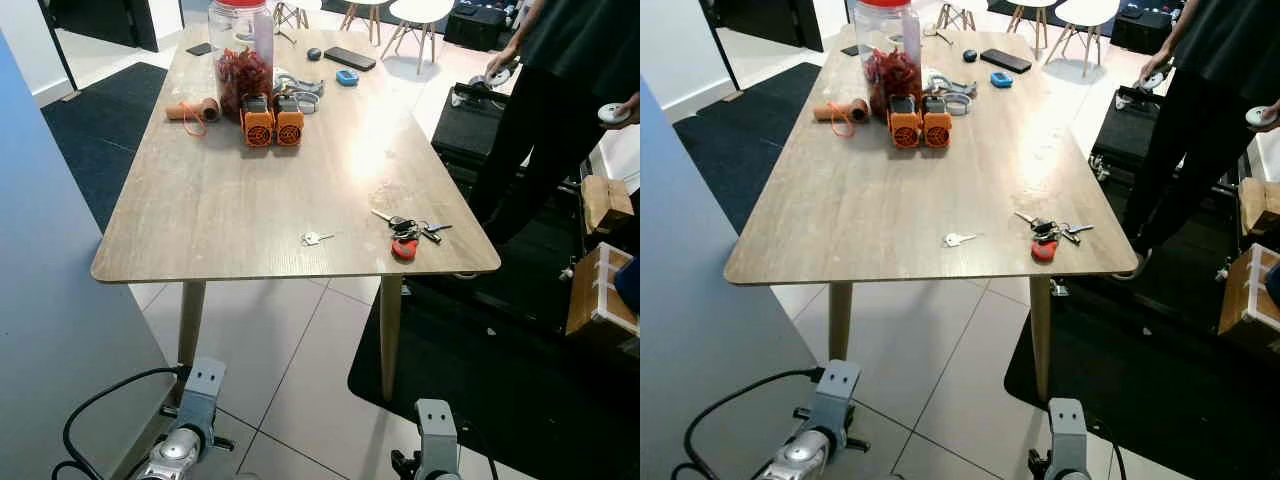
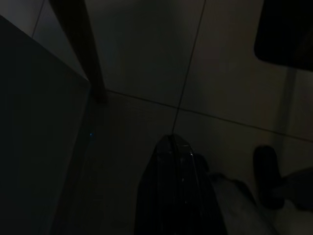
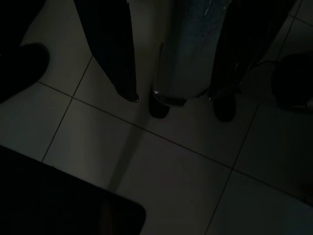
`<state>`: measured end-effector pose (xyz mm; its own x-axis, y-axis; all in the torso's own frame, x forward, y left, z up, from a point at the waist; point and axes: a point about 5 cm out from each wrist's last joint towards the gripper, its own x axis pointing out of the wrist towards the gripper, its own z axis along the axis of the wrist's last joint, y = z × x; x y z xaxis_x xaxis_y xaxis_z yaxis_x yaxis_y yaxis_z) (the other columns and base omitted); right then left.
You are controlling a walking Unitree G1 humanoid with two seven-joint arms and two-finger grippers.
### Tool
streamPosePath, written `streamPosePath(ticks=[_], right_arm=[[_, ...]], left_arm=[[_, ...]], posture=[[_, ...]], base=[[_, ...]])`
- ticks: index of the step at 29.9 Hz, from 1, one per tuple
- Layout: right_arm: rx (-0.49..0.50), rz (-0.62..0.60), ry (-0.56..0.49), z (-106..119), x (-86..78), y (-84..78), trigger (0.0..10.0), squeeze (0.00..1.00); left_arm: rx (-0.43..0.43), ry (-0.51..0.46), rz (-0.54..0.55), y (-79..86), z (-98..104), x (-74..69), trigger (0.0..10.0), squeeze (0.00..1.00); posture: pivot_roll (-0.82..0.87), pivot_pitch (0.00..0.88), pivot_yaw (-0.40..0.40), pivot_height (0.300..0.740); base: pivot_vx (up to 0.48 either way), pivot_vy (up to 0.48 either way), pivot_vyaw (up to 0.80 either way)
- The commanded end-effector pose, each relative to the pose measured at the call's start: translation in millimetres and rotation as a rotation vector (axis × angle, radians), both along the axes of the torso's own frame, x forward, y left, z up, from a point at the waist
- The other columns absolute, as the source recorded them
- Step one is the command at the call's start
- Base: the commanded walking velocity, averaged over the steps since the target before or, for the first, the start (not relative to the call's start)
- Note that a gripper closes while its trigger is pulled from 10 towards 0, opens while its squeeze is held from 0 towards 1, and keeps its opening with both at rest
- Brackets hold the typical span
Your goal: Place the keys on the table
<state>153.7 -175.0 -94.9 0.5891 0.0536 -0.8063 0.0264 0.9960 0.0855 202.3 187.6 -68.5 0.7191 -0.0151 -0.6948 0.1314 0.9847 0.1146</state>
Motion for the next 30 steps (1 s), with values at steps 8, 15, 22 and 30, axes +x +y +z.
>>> streamPosePath(ticks=[8,15,22,30], right_arm=[[-0.008,-0.021,-0.001,-0.3,-1.6,-1.9,10.0,0.0],[-0.009,-0.035,0.007,-2.0,-5.9,-2.1,10.0,0.0],[-0.012,-0.05,0.001,-1.4,-4.8,-3.1,10.0,0.0],[-0.014,-0.049,0.0,-0.9,-3.4,-3.3,10.0,0.0]], left_arm=[[0.005,-0.024,-0.012,-0.4,4.4,7.2,10.0,0.0],[0.011,-0.018,-0.02,-0.4,4.4,7.8,10.0,0.0],[0.017,-0.017,-0.024,0.8,4.6,7.9,10.0,0.0],[0.022,-0.015,-0.021,2.4,4.7,7.9,10.0,0.0]], posture=[[0.08,0.032,-0.03,0.74],[0.07,0.034,-0.024,0.74],[0.07,0.035,-0.023,0.74],[0.07,0.033,-0.018,0.74]], base=[[0.0,0.0,0.0],[0.0,0.0,0.0],[0.0,0.0,0.0],[0.0,0.0,0.0]])
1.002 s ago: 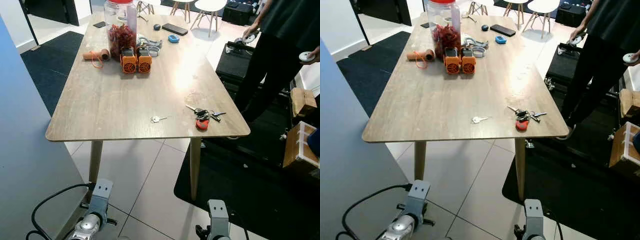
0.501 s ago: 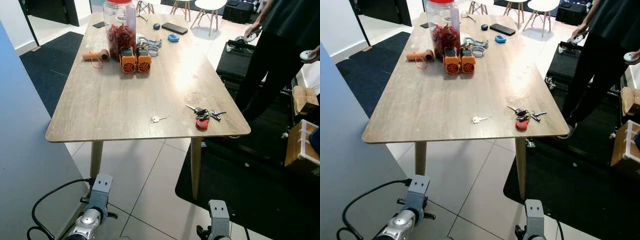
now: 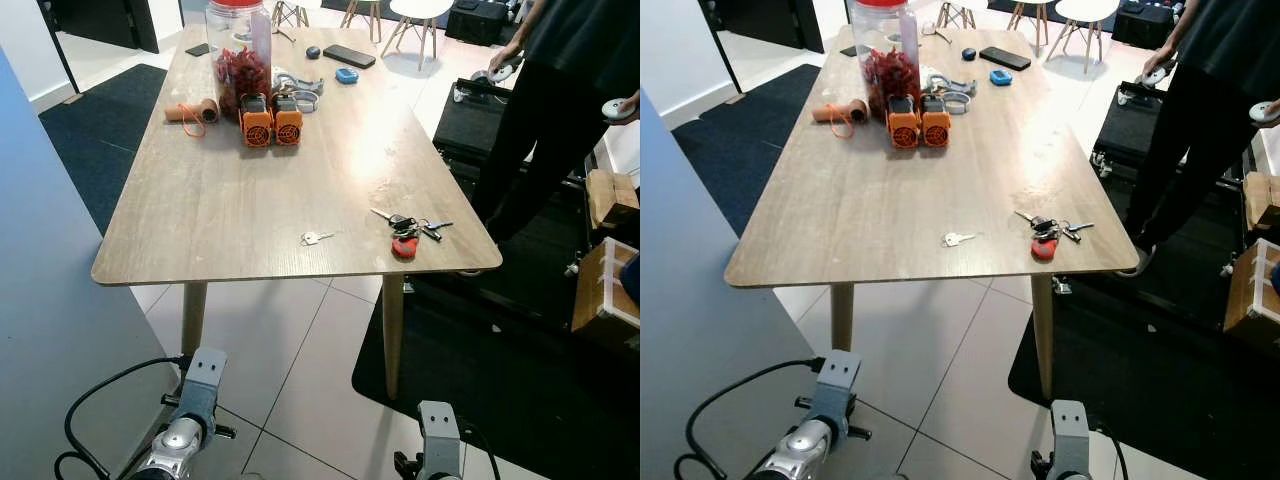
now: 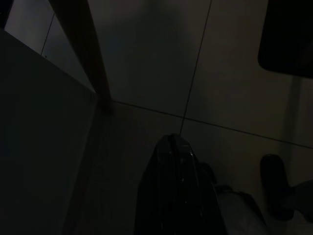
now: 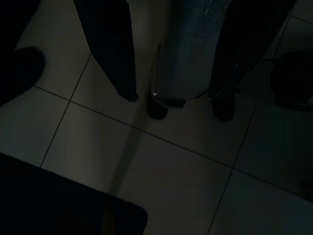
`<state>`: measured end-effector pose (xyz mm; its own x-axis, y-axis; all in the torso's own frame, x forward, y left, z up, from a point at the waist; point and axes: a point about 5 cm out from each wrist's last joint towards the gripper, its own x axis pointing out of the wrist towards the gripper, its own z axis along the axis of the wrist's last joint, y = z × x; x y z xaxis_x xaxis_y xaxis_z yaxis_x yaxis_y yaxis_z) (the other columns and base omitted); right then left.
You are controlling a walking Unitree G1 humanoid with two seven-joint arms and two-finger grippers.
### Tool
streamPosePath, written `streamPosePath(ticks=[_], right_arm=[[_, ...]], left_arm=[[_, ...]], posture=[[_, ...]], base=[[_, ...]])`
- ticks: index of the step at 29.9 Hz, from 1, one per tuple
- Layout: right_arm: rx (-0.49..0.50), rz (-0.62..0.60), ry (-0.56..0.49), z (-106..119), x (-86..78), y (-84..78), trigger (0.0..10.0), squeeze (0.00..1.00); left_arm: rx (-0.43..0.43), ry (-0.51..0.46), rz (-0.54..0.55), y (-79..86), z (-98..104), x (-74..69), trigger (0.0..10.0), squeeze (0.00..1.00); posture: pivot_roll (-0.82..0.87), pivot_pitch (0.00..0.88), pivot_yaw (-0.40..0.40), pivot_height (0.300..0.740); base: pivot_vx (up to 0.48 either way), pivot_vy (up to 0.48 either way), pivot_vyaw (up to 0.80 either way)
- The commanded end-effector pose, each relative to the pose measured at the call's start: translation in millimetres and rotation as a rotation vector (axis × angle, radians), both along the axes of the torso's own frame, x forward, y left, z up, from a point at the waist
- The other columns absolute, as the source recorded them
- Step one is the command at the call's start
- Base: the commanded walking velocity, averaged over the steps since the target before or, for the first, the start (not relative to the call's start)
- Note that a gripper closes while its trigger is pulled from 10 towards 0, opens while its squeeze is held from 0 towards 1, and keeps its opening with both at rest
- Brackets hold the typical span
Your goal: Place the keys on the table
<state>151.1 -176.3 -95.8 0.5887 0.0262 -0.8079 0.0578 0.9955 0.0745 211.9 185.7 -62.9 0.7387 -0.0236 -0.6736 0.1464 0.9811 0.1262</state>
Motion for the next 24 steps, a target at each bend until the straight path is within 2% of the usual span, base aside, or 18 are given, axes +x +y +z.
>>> streamPosePath(ticks=[1,24], right_arm=[[-0.003,-0.017,-0.002,0.0,-0.7,-1.7,10.0,0.0],[-0.016,0.022,0.004,-0.8,-2.6,-0.8,10.0,0.0]], left_arm=[[0.014,0.015,-0.001,4.6,-0.9,-1.8,10.0,0.0],[0.018,0.018,-0.021,4.5,-1.7,-3.6,10.0,0.0]], posture=[[0.07,0.034,-0.019,0.74],[0.07,0.013,-0.017,0.74]], base=[[0.0,0.0,0.0],[0.0,0.0,0.0]])
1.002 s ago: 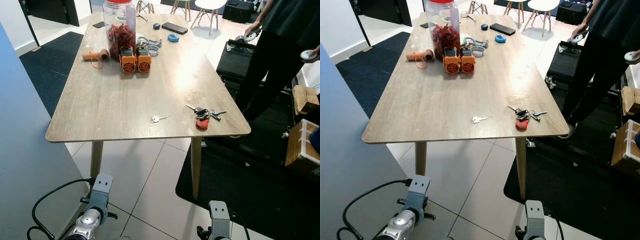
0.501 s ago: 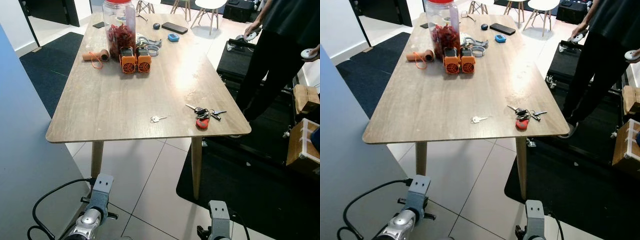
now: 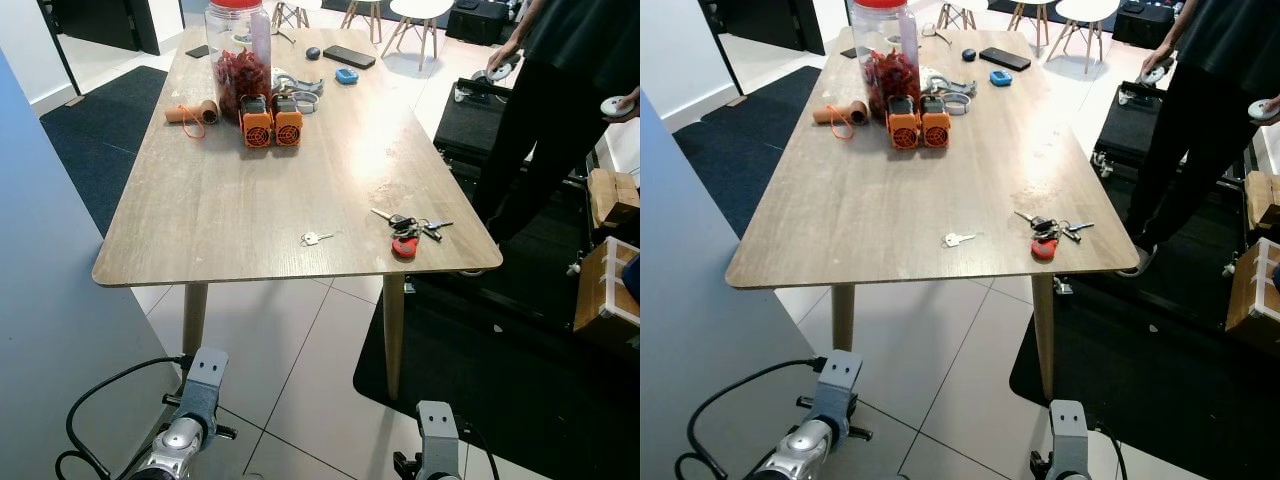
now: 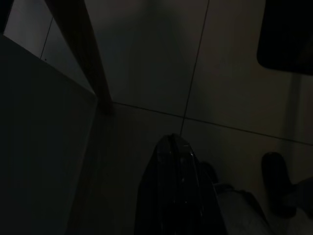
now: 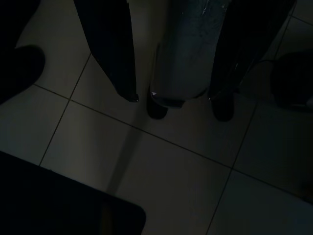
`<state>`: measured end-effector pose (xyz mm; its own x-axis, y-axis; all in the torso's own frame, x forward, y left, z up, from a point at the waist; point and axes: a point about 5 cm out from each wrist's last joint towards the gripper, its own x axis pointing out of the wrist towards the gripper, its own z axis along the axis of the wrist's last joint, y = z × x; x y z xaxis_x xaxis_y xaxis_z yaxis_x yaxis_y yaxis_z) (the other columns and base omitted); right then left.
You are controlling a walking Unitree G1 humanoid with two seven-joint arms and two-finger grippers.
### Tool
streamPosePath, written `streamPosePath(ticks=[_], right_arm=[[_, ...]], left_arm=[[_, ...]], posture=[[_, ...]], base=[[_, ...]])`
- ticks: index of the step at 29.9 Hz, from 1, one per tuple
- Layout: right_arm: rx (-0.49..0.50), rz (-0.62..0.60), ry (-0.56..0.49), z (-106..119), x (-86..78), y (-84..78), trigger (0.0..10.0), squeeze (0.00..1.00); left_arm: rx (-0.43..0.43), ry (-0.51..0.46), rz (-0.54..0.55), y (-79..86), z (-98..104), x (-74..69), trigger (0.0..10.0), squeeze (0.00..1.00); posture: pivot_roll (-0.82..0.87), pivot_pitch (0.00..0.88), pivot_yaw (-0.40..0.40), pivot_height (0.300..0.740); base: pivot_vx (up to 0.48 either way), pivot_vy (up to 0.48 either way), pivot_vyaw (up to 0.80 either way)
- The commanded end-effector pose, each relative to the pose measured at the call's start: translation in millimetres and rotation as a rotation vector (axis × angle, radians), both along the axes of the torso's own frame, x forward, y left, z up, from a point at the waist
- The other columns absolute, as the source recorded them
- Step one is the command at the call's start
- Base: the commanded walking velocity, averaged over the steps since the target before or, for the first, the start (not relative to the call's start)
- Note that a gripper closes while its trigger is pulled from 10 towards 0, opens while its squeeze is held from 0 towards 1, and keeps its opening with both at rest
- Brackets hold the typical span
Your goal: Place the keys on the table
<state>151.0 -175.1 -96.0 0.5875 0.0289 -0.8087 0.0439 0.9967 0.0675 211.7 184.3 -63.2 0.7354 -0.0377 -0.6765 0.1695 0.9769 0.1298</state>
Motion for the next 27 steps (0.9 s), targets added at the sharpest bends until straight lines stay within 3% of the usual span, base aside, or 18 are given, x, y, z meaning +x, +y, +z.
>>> streamPosePath(ticks=[1,27], right_arm=[[-0.01,0.01,0.004,-0.7,-2.7,-2.0,10.0,0.0],[-0.011,0.013,0.001,-0.9,-2.5,1.8,10.0,0.0]], left_arm=[[0.014,0.015,0.001,5.9,-1.5,-3.6,10.0,0.0],[0.024,0.006,-0.021,7.3,1.5,1.2,10.0,0.0]], posture=[[0.07,0.013,-0.017,0.74],[0.08,0.018,0.003,0.74]], base=[[0.0,0.0,0.0],[0.0,0.0,0.0]])
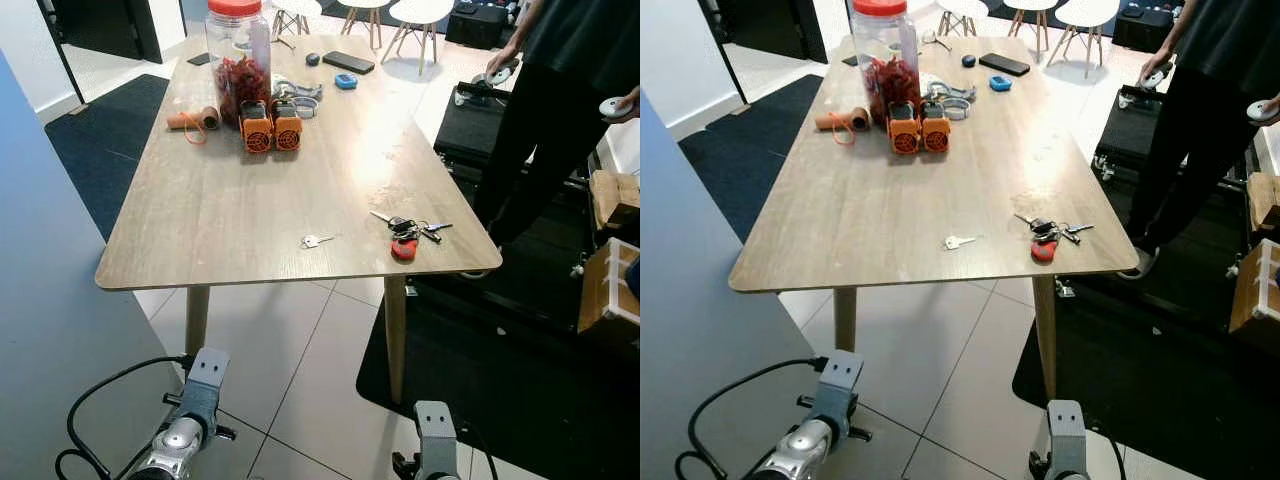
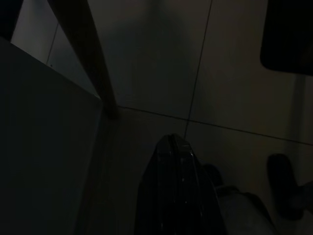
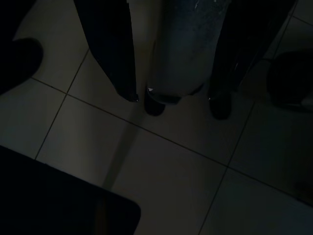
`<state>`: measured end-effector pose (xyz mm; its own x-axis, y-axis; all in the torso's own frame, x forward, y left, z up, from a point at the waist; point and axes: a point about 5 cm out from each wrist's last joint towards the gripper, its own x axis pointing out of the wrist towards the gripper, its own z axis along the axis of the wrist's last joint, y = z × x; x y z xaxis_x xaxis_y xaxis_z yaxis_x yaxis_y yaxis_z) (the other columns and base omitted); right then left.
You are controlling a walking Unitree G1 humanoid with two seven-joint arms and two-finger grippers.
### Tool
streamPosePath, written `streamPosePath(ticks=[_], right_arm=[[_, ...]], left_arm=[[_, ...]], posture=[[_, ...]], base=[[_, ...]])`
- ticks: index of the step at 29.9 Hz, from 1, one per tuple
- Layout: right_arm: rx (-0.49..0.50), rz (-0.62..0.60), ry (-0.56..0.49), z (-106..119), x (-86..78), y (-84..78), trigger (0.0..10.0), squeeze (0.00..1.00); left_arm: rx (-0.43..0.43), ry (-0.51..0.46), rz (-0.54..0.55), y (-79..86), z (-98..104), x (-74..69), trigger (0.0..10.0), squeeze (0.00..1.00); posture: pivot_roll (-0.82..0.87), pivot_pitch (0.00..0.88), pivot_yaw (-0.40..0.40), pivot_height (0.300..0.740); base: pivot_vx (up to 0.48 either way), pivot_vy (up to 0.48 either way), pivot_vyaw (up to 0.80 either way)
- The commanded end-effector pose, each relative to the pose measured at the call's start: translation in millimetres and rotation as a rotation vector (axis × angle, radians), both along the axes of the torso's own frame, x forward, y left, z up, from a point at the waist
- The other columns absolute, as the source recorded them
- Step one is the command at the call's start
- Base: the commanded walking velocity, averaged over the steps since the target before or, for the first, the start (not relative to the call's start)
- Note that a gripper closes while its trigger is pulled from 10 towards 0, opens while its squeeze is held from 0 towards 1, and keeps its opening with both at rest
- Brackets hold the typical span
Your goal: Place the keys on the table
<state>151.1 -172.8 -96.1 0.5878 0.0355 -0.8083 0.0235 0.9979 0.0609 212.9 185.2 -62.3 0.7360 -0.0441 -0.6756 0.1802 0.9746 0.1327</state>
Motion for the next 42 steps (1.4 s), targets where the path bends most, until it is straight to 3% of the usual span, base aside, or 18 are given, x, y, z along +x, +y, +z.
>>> streamPosePath(ticks=[1,24,42], right_arm=[[-0.005,-0.008,0.003,-0.9,-2.9,-0.7,10.0,0.0],[-0.006,0.033,0.006,-0.9,-3.0,-0.5,10.0,0.0],[-0.008,0.047,0.004,0.1,-0.5,-1.4,10.0,0.0]], left_arm=[[0.021,0.007,-0.011,6.1,0.8,0.3,10.0,0.0],[0.008,0.005,-0.012,1.3,0.9,1.7,10.0,0.0],[0.003,0.004,0.0,0.7,0.6,1.6,10.0,0.0]], posture=[[0.07,0.017,0.003,0.74],[0.07,0.017,-0.002,0.74],[0.07,0.025,-0.011,0.74]], base=[[0.0,0.0,0.0],[0.0,0.0,0.0],[0.0,0.0,0.76]])
